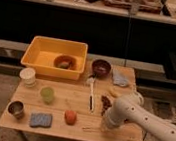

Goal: Place fork in metal cup

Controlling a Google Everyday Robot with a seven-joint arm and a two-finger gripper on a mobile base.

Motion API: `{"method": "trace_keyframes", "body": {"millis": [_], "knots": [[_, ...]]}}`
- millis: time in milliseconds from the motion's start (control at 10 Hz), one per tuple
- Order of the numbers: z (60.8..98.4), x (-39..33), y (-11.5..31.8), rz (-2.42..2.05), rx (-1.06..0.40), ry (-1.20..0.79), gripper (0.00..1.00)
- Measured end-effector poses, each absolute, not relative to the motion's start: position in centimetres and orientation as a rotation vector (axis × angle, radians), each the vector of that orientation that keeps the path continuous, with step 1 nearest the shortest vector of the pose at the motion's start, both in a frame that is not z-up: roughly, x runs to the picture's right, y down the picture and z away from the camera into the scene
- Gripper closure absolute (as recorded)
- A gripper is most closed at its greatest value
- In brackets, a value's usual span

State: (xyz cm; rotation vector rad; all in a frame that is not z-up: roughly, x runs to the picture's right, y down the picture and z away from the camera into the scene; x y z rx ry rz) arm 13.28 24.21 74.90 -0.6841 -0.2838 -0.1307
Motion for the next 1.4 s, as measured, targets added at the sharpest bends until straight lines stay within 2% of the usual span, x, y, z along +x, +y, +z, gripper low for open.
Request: {"method": "trace_keyframes", "body": {"millis": [200,500,900,1400], "knots": [[71.2,11.0,20.4,-0.183,-0.653,-0.324,0.8],[69.0,4.8,17.1,-0.278,-0.61,-0.43,0.8],[68.0,-1.2,13.9,-0.432,-0.539,-0.598,0.8],[68.0,-1.3,13.7,-0.44,-0.531,-0.618,0.8]]}}
